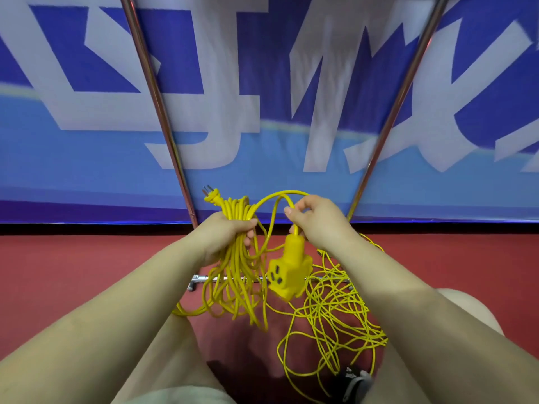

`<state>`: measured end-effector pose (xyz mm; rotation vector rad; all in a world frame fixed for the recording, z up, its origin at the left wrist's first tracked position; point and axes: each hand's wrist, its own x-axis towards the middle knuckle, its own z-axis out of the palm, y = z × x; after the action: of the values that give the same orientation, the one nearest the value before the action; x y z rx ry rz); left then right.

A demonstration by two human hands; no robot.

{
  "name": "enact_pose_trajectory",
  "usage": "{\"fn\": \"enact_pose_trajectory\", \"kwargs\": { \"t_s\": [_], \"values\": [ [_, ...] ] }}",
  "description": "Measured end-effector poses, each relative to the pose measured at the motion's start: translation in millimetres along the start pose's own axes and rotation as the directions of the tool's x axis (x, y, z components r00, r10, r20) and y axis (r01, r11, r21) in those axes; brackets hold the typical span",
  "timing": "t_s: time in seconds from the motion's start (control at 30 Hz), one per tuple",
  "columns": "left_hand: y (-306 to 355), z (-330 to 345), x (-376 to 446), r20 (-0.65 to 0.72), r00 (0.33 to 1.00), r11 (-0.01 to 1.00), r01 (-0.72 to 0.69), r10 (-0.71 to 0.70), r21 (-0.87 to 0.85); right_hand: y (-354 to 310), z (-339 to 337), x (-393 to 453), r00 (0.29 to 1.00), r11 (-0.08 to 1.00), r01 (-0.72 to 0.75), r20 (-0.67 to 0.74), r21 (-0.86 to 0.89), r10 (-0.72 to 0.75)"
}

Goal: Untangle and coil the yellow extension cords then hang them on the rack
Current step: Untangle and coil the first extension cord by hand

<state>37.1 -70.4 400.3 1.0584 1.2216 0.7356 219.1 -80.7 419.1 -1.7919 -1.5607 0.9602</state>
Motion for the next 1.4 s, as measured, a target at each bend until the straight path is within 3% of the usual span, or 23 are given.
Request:
{"fn": "enact_pose_trajectory", "kwargs": {
  "t_s": [0.07, 0.13, 0.23, 0.37, 0.43, 0.57, 0.7, 0.8, 0.93, 1.0, 1.1, 1.23, 1.4],
  "values": [
    [0.9, -4.2, 3.2, -0.050, 0.999, 0.999, 0.019, -0.021, -0.041, 8.7, -4.6, -5.9, 0.998, 0.986, 0.028, -0.046, -0.167, -0.036],
    [1.8, -11.4, 7.4, -0.076, 0.996, 0.994, 0.047, -0.055, -0.097, 17.7, -13.5, -11.4, 0.989, 0.972, 0.055, -0.121, -0.228, -0.084],
    [4.1, -21.5, 11.1, -0.107, 0.989, 0.986, 0.082, -0.097, -0.142, 28.7, -29.1, -13.4, 0.964, 0.982, 0.113, -0.221, -0.151, -0.144],
    [7.1, -30.0, 13.2, -0.179, 0.978, 0.994, 0.103, -0.110, -0.046, 36.4, -41.8, -9.3, 0.943, 0.978, 0.183, -0.262, -0.099, -0.203],
    [9.6, -35.0, 12.9, -0.167, 0.978, 0.992, 0.125, -0.129, -0.034, 39.3, -44.4, -8.8, 0.951, 0.976, 0.185, -0.227, -0.116, -0.207],
    [17.9, -44.2, 8.1, -0.033, 0.986, 0.973, 0.158, -0.166, -0.168, 56.3, -38.2, -9.7, 0.987, 0.957, 0.135, -0.047, -0.257, -0.152],
    [27.3, -44.4, 7.8, -0.041, 0.991, 0.910, 0.099, -0.126, -0.403, 72.5, -10.9, -19.9, 0.981, 0.996, 0.074, 0.182, -0.050, -0.064],
    [29.2, -39.4, 10.4, -0.082, 0.988, 0.867, 0.074, -0.130, -0.492, 67.3, 12.6, -30.0, 0.933, 0.993, 0.114, 0.339, 0.032, -0.119],
    [27.1, -36.5, 13.1, -0.106, 0.986, 0.836, 0.050, -0.128, -0.546, 49.1, 16.1, -30.3, 0.934, 0.972, 0.124, 0.308, 0.198, -0.182],
    [24.1, -34.3, 13.3, -0.119, 0.986, 0.845, 0.039, -0.121, -0.533, 39.6, 12.9, -30.8, 0.923, 0.966, 0.170, 0.311, 0.197, -0.226],
    [18.9, -27.4, 13.5, -0.109, 0.987, 0.867, 0.050, -0.119, -0.495, 21.7, 14.5, -34.7, 0.906, 0.954, 0.264, 0.302, 0.139, -0.295],
    [11.4, -15.9, 13.2, -0.052, 0.991, 0.904, 0.090, -0.122, -0.417, 7.9, 21.3, -23.1, 0.945, 0.952, 0.304, 0.137, -0.040, -0.296],
    [2.5, -6.9, 13.3, -0.011, 0.990, 0.890, 0.119, -0.138, -0.440, 3.0, 31.5, -12.3, 0.935, 0.919, 0.335, 0.196, -0.207, -0.296]
  ]
}}
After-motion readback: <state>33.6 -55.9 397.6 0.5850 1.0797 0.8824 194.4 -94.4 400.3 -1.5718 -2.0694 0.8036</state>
